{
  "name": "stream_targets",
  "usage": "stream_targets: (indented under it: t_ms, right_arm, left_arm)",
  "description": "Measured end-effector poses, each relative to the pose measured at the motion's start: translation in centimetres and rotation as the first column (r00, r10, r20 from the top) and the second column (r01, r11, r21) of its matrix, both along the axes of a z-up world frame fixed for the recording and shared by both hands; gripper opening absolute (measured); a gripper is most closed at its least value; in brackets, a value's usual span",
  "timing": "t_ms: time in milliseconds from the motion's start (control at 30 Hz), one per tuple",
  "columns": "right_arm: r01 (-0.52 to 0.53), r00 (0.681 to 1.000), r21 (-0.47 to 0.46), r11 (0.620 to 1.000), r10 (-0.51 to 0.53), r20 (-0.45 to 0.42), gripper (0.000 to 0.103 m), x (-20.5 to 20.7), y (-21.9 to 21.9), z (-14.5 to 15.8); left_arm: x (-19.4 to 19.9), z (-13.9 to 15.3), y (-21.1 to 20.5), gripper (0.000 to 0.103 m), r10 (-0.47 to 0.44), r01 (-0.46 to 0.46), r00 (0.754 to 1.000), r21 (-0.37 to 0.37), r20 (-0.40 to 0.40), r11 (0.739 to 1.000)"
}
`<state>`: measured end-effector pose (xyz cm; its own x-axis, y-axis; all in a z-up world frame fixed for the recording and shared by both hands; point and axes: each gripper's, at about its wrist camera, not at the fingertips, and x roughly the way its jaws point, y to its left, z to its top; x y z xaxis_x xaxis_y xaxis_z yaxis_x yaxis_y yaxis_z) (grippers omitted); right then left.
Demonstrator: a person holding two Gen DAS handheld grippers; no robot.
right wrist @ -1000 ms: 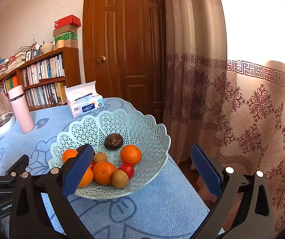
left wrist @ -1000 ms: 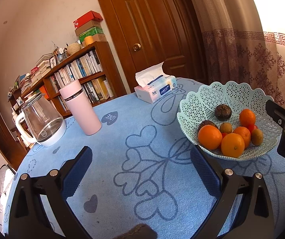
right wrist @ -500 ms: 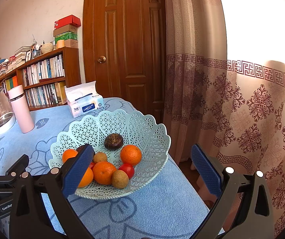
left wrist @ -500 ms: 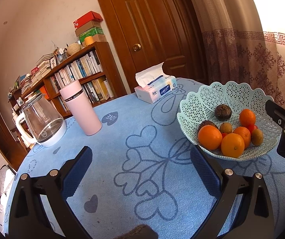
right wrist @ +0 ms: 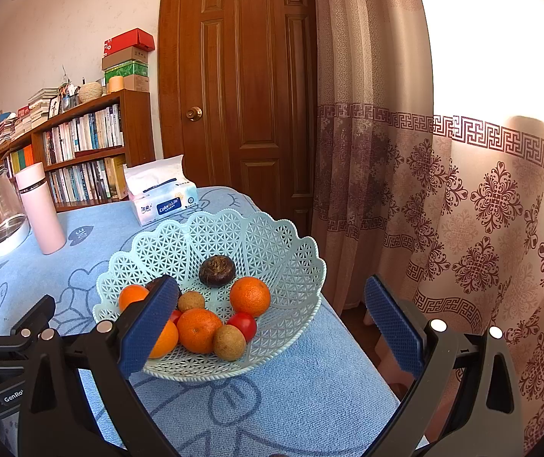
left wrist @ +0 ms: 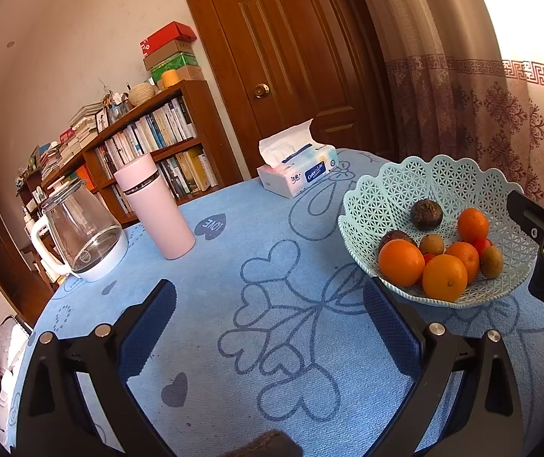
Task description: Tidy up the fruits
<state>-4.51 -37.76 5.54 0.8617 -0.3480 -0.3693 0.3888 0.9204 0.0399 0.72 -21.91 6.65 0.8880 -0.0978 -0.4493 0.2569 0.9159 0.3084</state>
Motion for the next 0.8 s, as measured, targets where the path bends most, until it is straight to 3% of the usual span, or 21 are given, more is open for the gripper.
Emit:
stream_targets:
  t_ms: [533, 800]
  right_arm:
    - [0.003, 1.000, 0.004, 1.000, -0.003, 0.002, 0.100, -0.1, -0.1, 0.1]
    - [-0.013, 1.000, 0.013, 1.000, 0.012, 0.019, 0.100, -0.7, 0.3, 0.6]
  left_arm:
    - [-0.6, 0.9, 0.8, 0.098, -0.008, 0.008, 1.000, -0.041, 0.001, 0.999]
    - [-0.3, 0.2, 5.4, 0.098, 0.059, -0.077, 0.988, -0.118, -0.146, 0.990]
